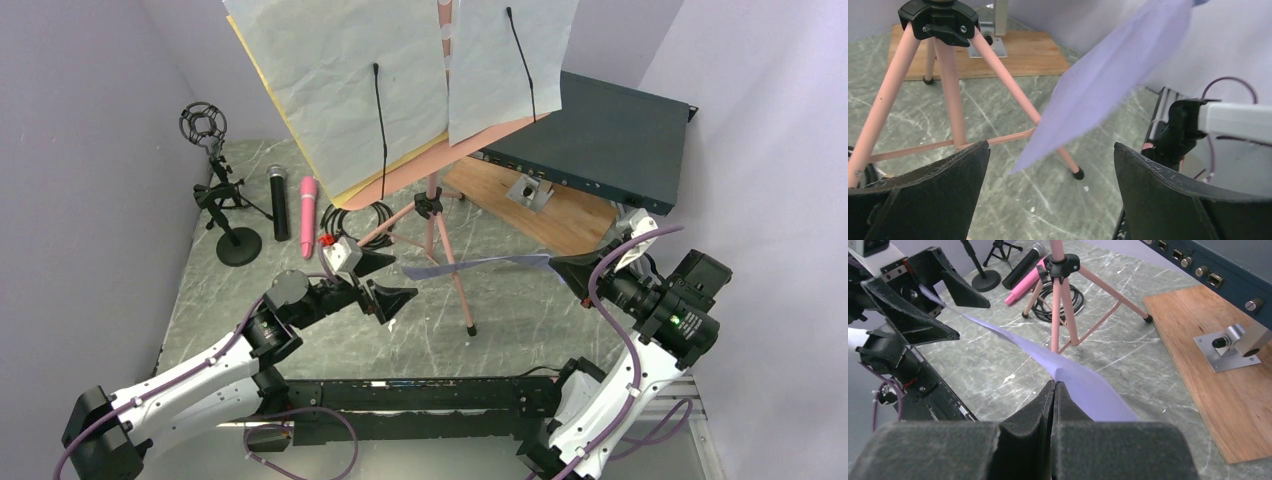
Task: Pack up the instrument practice props
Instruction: Pick up the sheet music from the music stand, then place the sheet music at the center of the board.
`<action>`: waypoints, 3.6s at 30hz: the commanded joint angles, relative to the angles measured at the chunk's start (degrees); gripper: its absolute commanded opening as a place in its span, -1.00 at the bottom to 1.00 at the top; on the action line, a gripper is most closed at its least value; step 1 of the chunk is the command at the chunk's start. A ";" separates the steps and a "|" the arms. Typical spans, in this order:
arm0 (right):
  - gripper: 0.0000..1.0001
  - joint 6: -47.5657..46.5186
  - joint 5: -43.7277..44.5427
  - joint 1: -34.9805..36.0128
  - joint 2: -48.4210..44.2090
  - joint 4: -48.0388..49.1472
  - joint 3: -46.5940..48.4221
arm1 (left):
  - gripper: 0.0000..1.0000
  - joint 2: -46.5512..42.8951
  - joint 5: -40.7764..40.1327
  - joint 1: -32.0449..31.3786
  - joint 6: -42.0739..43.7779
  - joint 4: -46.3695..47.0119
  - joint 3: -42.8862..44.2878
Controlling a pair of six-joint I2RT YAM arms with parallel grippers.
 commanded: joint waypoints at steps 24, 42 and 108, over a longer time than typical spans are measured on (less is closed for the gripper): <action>-1.00 21.67 0.57 11.07 1.22 30.95 -8.93 | 0.85 6.24 6.56 -0.11 10.81 1.62 3.60; -1.00 23.84 3.06 17.65 3.26 37.41 -13.06 | -1.00 12.63 7.21 -0.05 6.14 4.14 6.11; 0.61 24.91 18.17 21.56 0.43 50.01 -25.75 | -1.00 74.48 13.22 55.33 -14.00 -66.39 86.31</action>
